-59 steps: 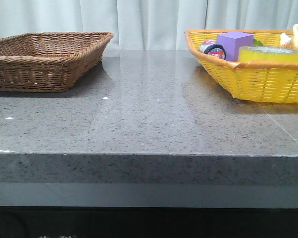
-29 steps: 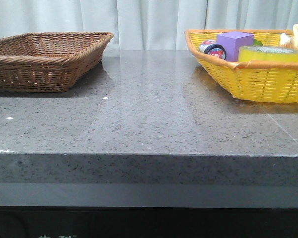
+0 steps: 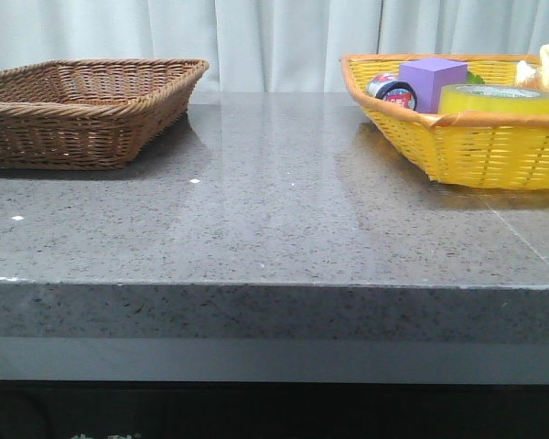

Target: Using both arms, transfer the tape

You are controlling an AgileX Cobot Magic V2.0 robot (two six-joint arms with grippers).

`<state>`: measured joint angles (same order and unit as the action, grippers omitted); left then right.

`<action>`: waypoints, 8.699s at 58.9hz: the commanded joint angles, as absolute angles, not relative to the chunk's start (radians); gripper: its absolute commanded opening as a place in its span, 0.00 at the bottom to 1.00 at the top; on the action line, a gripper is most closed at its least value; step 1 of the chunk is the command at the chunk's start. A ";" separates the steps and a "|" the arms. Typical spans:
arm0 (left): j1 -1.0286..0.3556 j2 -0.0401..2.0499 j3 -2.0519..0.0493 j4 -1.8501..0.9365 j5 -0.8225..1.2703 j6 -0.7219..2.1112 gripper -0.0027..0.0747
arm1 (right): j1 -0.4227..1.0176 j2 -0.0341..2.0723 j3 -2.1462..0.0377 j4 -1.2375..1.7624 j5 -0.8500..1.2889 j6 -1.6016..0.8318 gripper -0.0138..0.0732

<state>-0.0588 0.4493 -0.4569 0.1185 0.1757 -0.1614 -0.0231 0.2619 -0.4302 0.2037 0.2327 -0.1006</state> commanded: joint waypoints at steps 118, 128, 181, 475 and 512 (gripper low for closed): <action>-0.055 0.462 -0.494 0.120 0.101 -0.164 0.83 | 0.074 1.896 -1.733 0.302 0.733 -0.108 0.69; -0.055 0.462 -0.494 0.120 0.101 -0.164 0.83 | 0.074 1.896 -1.733 0.302 0.734 -0.108 0.57; -0.055 0.462 -0.494 0.120 0.101 -0.164 0.83 | 0.073 1.773 -1.739 0.291 0.710 -0.108 0.27; -0.093 0.551 -0.596 0.153 0.196 -0.118 0.83 | 0.091 0.359 -0.488 0.256 0.295 -0.185 0.09; -0.589 1.291 -1.349 0.100 0.728 -0.085 0.83 | 0.091 0.359 -0.478 0.255 0.296 -0.185 0.09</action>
<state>-0.5577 1.2433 -1.2479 0.1314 0.7040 -0.0832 0.0962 0.3547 -0.4525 0.2577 0.3829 -0.1727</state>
